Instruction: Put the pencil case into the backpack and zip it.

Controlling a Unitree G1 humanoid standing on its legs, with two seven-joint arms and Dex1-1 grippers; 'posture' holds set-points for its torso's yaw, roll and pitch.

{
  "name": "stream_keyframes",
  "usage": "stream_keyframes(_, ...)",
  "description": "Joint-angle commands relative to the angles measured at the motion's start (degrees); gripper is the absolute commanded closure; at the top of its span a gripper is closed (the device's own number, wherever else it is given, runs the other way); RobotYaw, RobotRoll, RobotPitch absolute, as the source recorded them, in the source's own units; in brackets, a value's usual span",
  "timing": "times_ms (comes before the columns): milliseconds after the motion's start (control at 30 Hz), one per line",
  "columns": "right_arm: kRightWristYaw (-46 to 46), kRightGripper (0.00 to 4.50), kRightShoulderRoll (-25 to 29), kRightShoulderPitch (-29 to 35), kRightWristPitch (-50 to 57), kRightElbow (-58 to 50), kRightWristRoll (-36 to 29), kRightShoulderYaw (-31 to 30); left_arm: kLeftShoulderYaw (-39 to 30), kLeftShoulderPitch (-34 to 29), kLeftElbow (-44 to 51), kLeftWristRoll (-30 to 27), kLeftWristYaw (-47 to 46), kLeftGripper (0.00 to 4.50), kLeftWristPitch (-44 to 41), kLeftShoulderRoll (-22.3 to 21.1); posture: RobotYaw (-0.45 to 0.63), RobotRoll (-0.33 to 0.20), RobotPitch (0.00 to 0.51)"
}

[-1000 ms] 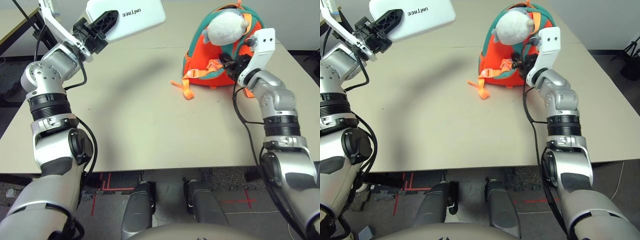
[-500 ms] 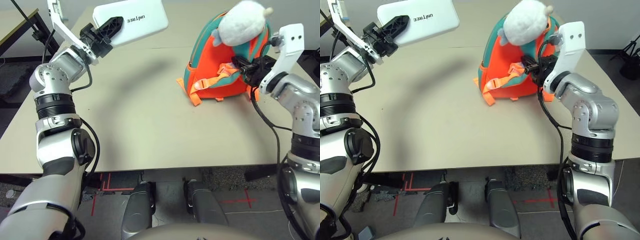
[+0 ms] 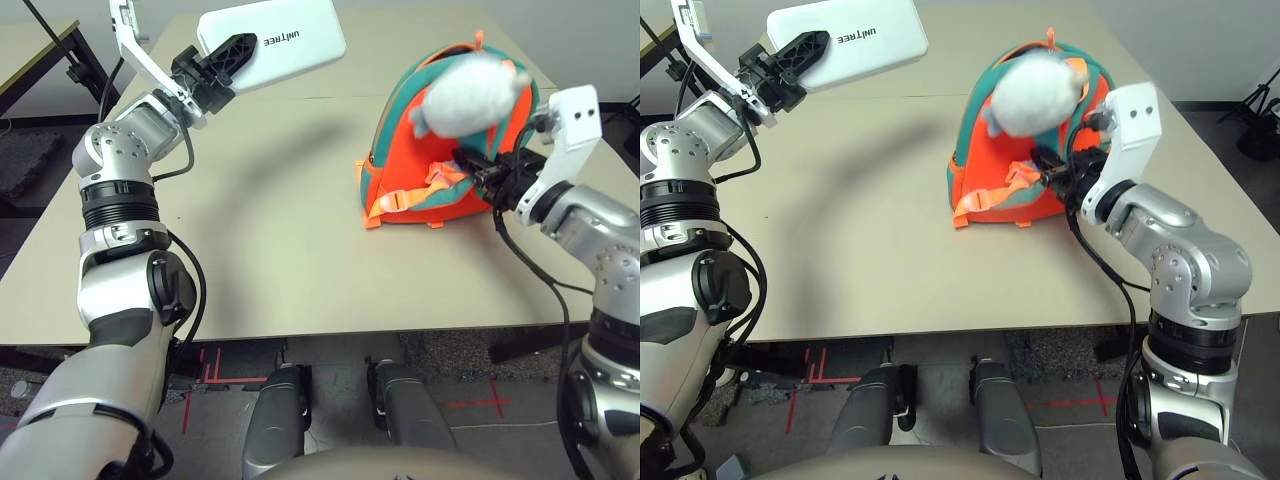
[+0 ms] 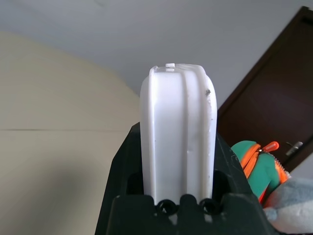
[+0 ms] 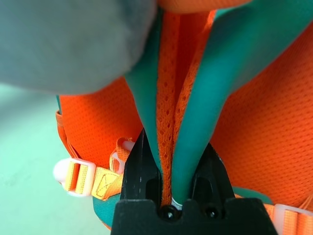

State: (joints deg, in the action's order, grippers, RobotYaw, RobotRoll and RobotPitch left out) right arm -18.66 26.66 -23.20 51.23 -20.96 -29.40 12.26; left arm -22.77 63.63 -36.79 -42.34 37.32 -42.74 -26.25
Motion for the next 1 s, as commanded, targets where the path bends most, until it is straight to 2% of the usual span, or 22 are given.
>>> stream_keyframes(33,-1.0,4.1,-0.4,0.0,-3.5,4.1,2.4,-2.4,2.2,1.7,3.1,-0.4,5.6,3.22,-1.6,-1.3,-0.21,0.0,0.114)
stream_keyframes(267,-3.2,4.1,-0.2,-1.6,-7.6,10.1,4.6,-4.7,6.3,5.2,2.9,0.5,16.3,3.22,-2.7,-4.5,-0.19,0.0,0.108)
stream_keyframes(400,-4.2,4.1,-0.2,-2.0,-8.8,11.8,5.3,-5.4,9.4,8.0,0.0,3.0,21.8,3.22,-0.8,-5.2,-0.19,0.0,0.107)
stream_keyframes(733,-5.0,4.1,-0.5,-2.8,-9.5,12.7,5.9,-5.5,14.4,12.6,-11.7,11.5,28.2,3.22,7.4,-2.7,-0.2,0.0,0.109)
stream_keyframes(1000,-5.3,4.1,-0.2,-2.9,-9.8,12.9,6.2,-5.1,15.0,14.2,-17.2,15.1,32.0,3.22,9.9,-1.0,-0.21,0.0,0.11)
